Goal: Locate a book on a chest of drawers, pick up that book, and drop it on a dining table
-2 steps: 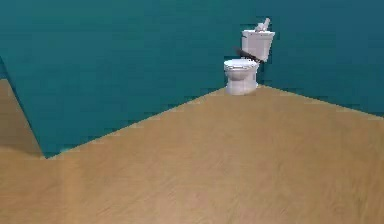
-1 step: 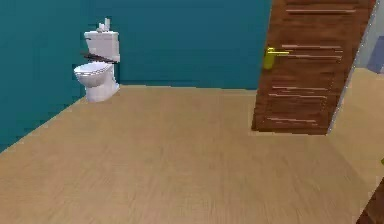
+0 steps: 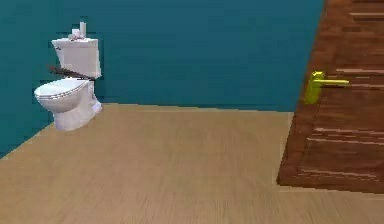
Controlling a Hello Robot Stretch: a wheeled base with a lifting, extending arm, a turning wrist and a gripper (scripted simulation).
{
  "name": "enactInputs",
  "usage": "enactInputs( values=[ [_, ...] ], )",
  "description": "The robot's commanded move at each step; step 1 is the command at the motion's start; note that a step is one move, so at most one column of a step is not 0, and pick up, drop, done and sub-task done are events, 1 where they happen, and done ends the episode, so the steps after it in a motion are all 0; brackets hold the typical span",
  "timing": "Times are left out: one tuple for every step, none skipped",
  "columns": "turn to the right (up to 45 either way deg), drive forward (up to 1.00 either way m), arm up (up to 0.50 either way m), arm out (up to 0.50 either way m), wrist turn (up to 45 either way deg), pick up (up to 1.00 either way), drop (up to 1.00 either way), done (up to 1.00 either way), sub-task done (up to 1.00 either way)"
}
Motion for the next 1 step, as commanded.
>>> enactInputs(
  values=[
    [45.0,0.0,0.0,0.0,0.0,0.0,0.0,0.0,0.0]
  ],
)
